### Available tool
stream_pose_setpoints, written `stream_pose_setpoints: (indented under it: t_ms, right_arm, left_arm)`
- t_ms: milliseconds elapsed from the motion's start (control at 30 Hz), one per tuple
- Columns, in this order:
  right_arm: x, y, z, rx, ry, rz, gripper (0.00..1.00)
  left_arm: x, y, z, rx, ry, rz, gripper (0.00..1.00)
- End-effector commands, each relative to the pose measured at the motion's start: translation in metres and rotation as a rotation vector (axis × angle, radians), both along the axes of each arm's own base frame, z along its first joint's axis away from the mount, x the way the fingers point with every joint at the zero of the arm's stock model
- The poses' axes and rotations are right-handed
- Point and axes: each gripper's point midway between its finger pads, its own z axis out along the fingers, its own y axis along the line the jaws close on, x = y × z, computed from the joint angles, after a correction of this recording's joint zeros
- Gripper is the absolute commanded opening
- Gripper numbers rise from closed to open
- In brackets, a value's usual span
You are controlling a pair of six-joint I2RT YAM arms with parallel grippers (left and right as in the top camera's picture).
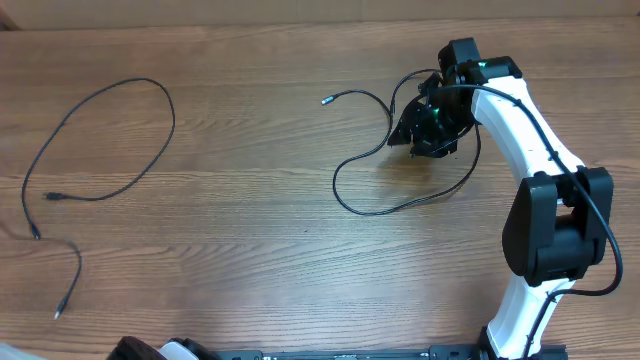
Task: Untangle cables
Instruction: 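Lay the pulled cable on the table's left side and release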
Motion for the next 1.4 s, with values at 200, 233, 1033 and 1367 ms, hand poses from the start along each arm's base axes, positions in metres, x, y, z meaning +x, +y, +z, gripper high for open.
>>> stream_pose_setpoints:
  t_ms: [200,233,1033,1367]
  right_arm:
    - [0.007,0.001,0.021,0.006,-0.065,0.01,0.49]
    - [0.007,0.001,0.021,0.006,-0.065,0.01,0.49]
    - [0.006,0.001,0.02,0.005,-0.061,0.011,0.5]
    - [0.007,0.001,0.02,0.005,-0.062,0.011,0.57]
  left_arm:
    - [0.097,0.046,-0.118,-0.283,0.33,-0.169,0.04]
    - [0.104,0.045,-0.126,-0.293,0.363,-0.16,0.04]
    - [0.215,0.05,-0.376,-0.746,0.821,0.125,0.78]
    - [0.263,0.011,-0.383,-0.781,0.867,-0.361,0.99]
